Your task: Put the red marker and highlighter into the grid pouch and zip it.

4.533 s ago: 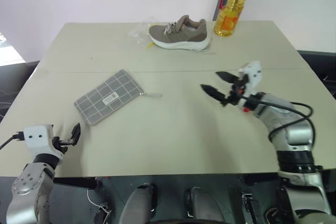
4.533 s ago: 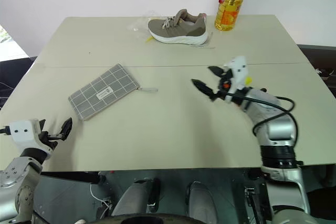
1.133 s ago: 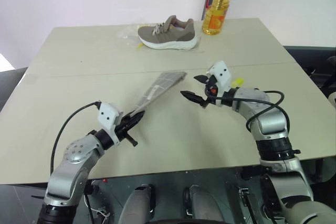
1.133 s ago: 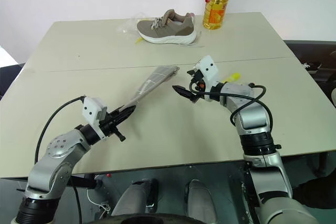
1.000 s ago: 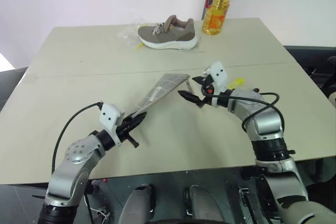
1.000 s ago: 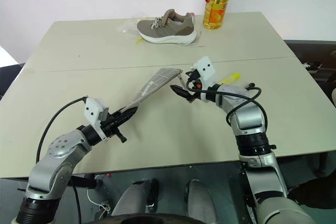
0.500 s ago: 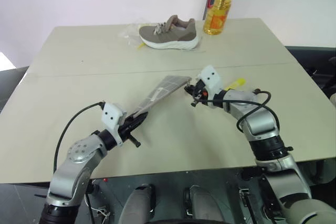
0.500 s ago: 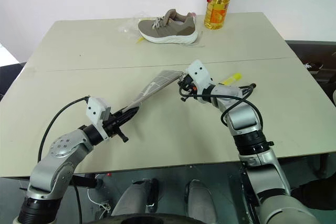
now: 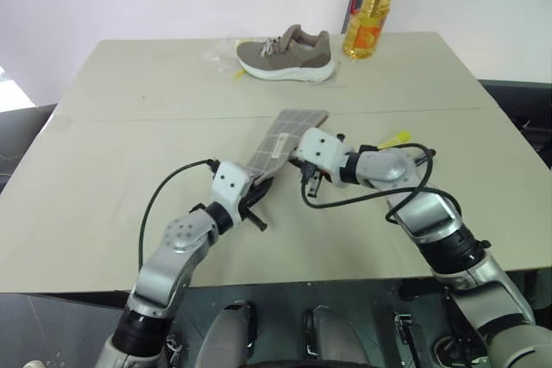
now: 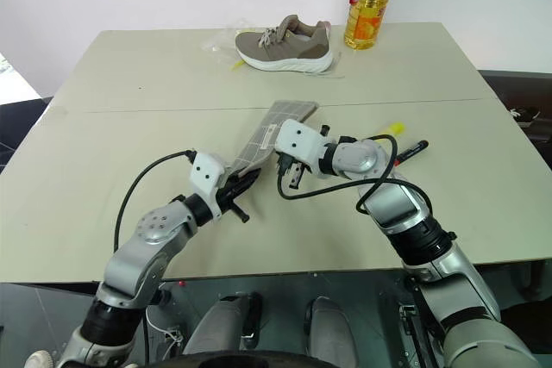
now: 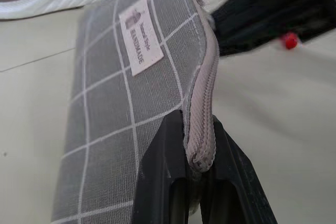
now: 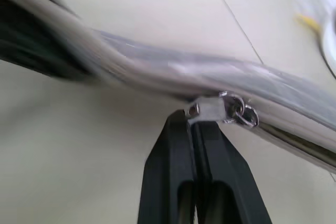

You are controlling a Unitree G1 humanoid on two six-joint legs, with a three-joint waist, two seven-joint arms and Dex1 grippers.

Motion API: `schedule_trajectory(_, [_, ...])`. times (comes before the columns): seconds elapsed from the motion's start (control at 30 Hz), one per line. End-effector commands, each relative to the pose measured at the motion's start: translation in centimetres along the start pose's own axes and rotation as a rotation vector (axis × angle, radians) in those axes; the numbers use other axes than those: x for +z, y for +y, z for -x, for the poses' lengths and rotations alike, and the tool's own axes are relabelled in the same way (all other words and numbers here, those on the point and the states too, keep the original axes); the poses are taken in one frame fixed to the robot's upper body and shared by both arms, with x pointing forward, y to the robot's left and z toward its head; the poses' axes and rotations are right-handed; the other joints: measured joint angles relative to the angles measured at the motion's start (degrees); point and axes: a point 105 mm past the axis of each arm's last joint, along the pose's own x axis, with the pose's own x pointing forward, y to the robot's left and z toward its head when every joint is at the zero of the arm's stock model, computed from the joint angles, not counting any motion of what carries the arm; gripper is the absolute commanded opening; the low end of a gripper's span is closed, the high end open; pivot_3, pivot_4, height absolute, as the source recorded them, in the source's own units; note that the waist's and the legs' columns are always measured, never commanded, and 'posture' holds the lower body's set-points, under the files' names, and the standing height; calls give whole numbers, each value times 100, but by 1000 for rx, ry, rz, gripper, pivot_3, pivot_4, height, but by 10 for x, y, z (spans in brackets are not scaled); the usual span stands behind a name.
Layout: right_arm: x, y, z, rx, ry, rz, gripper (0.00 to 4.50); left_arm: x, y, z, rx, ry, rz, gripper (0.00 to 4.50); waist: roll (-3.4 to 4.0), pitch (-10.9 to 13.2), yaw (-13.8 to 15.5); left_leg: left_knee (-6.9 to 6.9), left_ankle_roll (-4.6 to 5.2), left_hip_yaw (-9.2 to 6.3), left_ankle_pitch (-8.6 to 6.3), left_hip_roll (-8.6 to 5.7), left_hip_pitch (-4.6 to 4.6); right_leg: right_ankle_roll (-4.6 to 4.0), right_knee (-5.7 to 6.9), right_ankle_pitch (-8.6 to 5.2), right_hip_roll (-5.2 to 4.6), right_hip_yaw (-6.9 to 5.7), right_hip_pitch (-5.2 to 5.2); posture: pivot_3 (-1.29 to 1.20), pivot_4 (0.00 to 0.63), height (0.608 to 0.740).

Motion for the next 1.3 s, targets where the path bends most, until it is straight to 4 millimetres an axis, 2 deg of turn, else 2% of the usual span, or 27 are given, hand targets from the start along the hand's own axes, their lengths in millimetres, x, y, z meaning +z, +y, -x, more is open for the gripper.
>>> schedule_trajectory(0.03, [24, 15, 5, 78, -74, 77, 18, 11, -4, -15, -5, -41, -41, 0, -2, 1, -4, 0, 0, 0, 0, 0, 0, 8, -4, 4, 0, 0, 2, 0, 150, 731])
schedule_trajectory(0.27, [29, 28, 12, 152, -71, 148, 18, 19, -2, -44, -7, -82, -57, 0, -7, 4, -3, 0, 0, 0, 0, -1, 0, 25, -18, 14, 2, -3, 8, 0, 150, 731])
schedule_trajectory(0.5, [25, 26, 17, 138, -49, 144, 18, 22, -2, -45, -11, -111, -40, 0, -7, 4, -9, -2, 0, 0, 0, -1, -3, 30, -25, 17, 2, -4, 7, 0, 150, 731])
schedule_trajectory(0.57, [20, 22, 24, 149, -42, 82, 577, 22, 6, -40, 22, -112, -36, 0, -8, 4, -6, -1, 0, -1, 0, -1, -3, 30, -25, 17, 2, -4, 9, 0, 150, 731])
schedule_trajectory(0.6, [13, 14, 30, 126, -26, 31, 819, 22, 10, -38, 37, -112, -34, 0, -8, 4, -6, -1, 0, -1, 0, -1, -3, 30, -25, 17, 1, -4, 10, 0, 150, 731])
schedule_trajectory(0.7, [-16, -26, 49, -58, 57, -142, 2251, 22, 31, -21, 121, -107, -84, 0, -9, 5, -8, 1, 0, -1, 0, -1, -3, 31, -28, 18, 0, -4, 13, 0, 150, 731])
schedule_trajectory(0.8, [-37, -52, 63, -216, 130, -271, 3818, 22, 42, -11, 162, -97, -135, 0, -8, 5, -8, 4, 0, 0, 0, -1, -3, 26, -28, 22, -1, -3, 12, 0, 150, 731])
schedule_trajectory(0.9, [-59, -89, 75, -483, 194, -458, 3818, 22, 50, -4, 197, -91, -158, 0, -8, 5, -26, 2, -1, 0, 0, 1, -3, 20, -28, 23, -1, -1, 8, 0, 150, 731])
schedule_trajectory(0.97, [-71, -101, 79, -594, 209, -611, 3818, 20, 52, -3, 203, -84, -168, 0, -7, 5, -11, 1, -1, 0, 0, 1, -3, 18, -26, 24, 0, 0, 5, 0, 150, 731])
schedule_trajectory(1.0, [-78, -106, 81, -647, 223, -680, 3818, 20, 52, -4, 204, -83, -170, 0, -8, 5, -8, 0, -1, 0, 0, 1, -4, 19, -26, 24, 0, 0, 4, 0, 150, 731])
schedule_trajectory(1.07, [-86, -108, 81, -692, 237, -770, 4371, 20, 52, -5, 205, -83, -169, 0, -6, 4, 1, -1, -1, -1, 0, 1, -4, 19, -27, 25, 0, -1, 4, 0, 150, 731])
schedule_trajectory(1.1, [-90, -112, 82, -747, 238, -823, 4467, 20, 52, -6, 205, -84, -167, 0, -6, 4, 5, -1, -1, -1, 0, 1, -5, 19, -27, 25, 0, -1, 6, 0, 150, 731])
schedule_trajectory(1.2, [-102, -118, 81, -883, 313, -910, 4467, 20, 50, -10, 203, -89, -164, 0, -5, 3, -13, -2, -1, 4, 0, -4, -10, 20, -28, 26, -5, 0, 2, 0, 150, 731])
schedule_trajectory(1.3, [-105, -123, 82, -1008, 370, -864, 4467, 20, 47, -12, 198, -96, -158, 0, -4, 3, -16, -4, 0, 6, 1, -4, -10, 21, -27, 27, -5, 0, 0, 0, 150, 731])
